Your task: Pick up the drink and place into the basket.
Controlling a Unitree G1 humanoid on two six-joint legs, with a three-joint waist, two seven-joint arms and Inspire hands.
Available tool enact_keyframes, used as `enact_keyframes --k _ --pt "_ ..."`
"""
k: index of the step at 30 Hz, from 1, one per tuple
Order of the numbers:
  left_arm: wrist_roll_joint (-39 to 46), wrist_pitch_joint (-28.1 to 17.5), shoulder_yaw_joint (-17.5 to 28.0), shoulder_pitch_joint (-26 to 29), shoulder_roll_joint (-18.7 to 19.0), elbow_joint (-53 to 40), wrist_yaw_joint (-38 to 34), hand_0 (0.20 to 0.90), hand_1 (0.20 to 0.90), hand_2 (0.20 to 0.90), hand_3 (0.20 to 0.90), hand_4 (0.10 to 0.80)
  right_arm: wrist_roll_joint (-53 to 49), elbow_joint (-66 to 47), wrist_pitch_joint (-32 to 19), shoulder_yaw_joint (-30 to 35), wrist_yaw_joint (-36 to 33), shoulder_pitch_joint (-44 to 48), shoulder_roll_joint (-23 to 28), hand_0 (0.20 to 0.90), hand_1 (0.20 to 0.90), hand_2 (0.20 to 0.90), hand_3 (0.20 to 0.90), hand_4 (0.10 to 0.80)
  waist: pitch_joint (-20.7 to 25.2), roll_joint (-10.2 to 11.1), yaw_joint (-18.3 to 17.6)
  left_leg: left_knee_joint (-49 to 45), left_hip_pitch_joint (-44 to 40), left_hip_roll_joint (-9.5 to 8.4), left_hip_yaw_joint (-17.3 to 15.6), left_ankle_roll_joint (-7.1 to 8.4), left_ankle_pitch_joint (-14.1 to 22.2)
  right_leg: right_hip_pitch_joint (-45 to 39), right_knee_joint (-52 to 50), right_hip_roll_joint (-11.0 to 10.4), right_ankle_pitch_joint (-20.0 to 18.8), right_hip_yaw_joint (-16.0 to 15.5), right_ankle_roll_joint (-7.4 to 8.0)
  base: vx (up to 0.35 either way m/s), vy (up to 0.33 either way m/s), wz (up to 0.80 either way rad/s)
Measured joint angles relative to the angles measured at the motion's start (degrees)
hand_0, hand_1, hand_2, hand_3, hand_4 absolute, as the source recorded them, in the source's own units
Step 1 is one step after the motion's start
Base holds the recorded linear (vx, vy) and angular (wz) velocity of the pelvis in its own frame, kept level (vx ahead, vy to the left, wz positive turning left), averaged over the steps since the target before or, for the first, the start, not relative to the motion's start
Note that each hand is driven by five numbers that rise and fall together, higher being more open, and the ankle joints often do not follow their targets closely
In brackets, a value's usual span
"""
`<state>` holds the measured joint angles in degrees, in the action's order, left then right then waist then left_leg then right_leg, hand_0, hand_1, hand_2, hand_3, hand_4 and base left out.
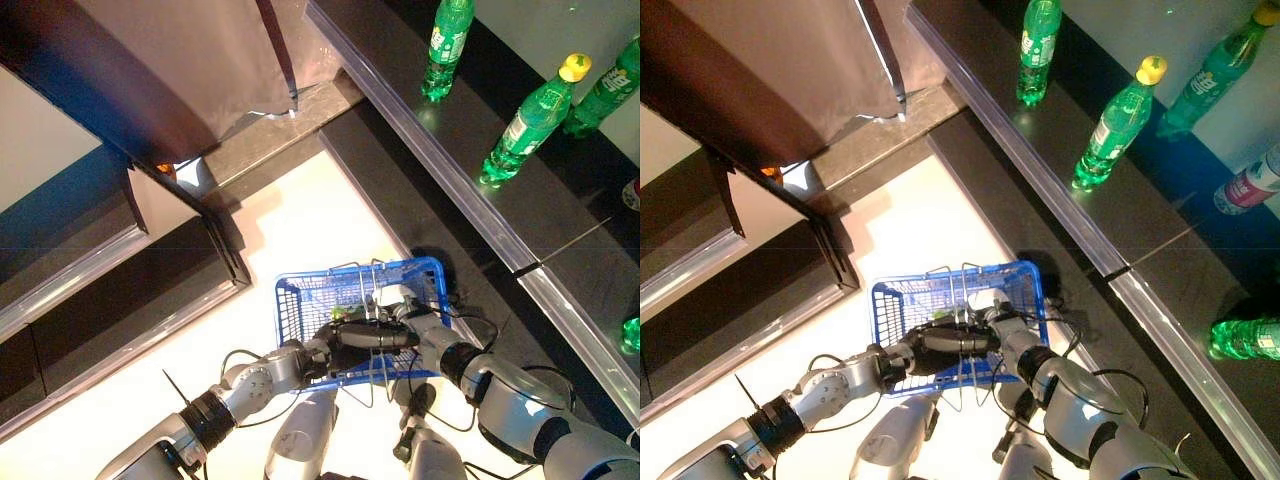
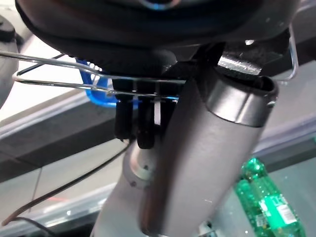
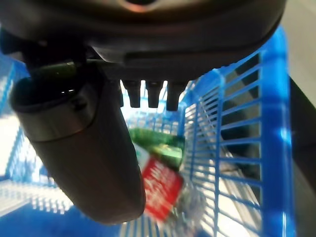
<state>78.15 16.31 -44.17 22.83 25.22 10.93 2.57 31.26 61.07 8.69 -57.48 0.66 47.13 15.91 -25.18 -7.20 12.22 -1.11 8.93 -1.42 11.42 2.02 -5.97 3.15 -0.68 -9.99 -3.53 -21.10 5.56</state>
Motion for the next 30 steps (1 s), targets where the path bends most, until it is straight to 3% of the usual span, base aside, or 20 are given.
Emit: enact_keyframes --k 7,12,14,17,22,30 --pt "2.2 0.7 2.0 0.0 0.8 -0.7 -2.0 0.300 0.300 0.300 0.200 0.100 -8.4 -9.0 -0.2 2.5 -2.3 1.2 3.6 0.900 0.900 0.900 0.900 0.800 -0.7 2.2 -0.2 0.5 -1.9 0.38 -1.1 -0.02 0.0 -1.2 0.0 0.2 -0.1 1.2 -0.10 0.034 -0.022 -0.09" --pt "2.8 0.7 8.5 -2.9 2.5 -4.0 -6.7 0.300 0.300 0.300 0.200 0.100 -11.5 -29.5 4.5 6.5 -5.2 -1.9 8.8 0.900 0.900 0.900 0.900 0.800 -1.5 4.9 -1.8 0.8 -2.8 0.81 -2.3 0.00 0.0 -1.3 0.0 0.5 -0.4 2.4 -0.32 0.039 -0.032 -0.12" --pt "2.8 0.7 13.9 -7.4 3.4 -5.9 -8.6 0.300 0.300 0.300 0.200 0.100 -11.1 -39.5 6.0 12.3 -7.2 -7.0 9.6 0.900 0.900 0.900 0.900 0.800 -1.6 6.2 -2.5 2.0 -4.9 1.04 -2.9 -0.01 0.0 -2.8 0.6 0.7 -0.4 2.9 -0.31 0.057 -0.028 -0.17" --pt "2.6 0.9 19.2 -11.7 2.9 -7.4 -10.5 0.300 0.300 0.300 0.200 0.100 -10.3 -46.0 6.2 17.5 -7.9 -11.0 11.4 0.900 0.900 0.900 0.900 0.800 -1.4 7.1 -3.1 2.8 -6.1 1.21 -3.1 -0.01 0.1 -3.8 1.3 0.9 -0.5 3.1 -0.26 0.076 -0.023 -0.05" --pt "2.0 3.1 27.1 -19.0 1.3 -11.0 -10.7 0.300 0.300 0.300 0.200 0.100 -8.7 -50.7 6.1 24.9 -6.8 -17.8 16.5 0.900 0.900 0.900 0.900 0.800 -1.3 7.6 -2.9 3.8 -8.1 1.34 -3.2 -0.01 0.2 -5.8 2.5 1.1 -0.5 3.1 -0.17 0.058 -0.013 -0.01" --pt "-3.8 4.5 30.4 -23.3 0.7 -11.2 -10.8 0.300 0.300 0.300 0.200 0.100 -11.6 -55.6 4.3 30.2 -7.9 -25.5 17.8 0.900 0.900 0.900 0.900 0.800 -1.1 8.0 -2.9 4.2 -9.1 1.75 -3.2 0.18 0.3 -7.3 3.9 1.7 -0.9 3.0 -0.30 0.000 0.000 0.00"
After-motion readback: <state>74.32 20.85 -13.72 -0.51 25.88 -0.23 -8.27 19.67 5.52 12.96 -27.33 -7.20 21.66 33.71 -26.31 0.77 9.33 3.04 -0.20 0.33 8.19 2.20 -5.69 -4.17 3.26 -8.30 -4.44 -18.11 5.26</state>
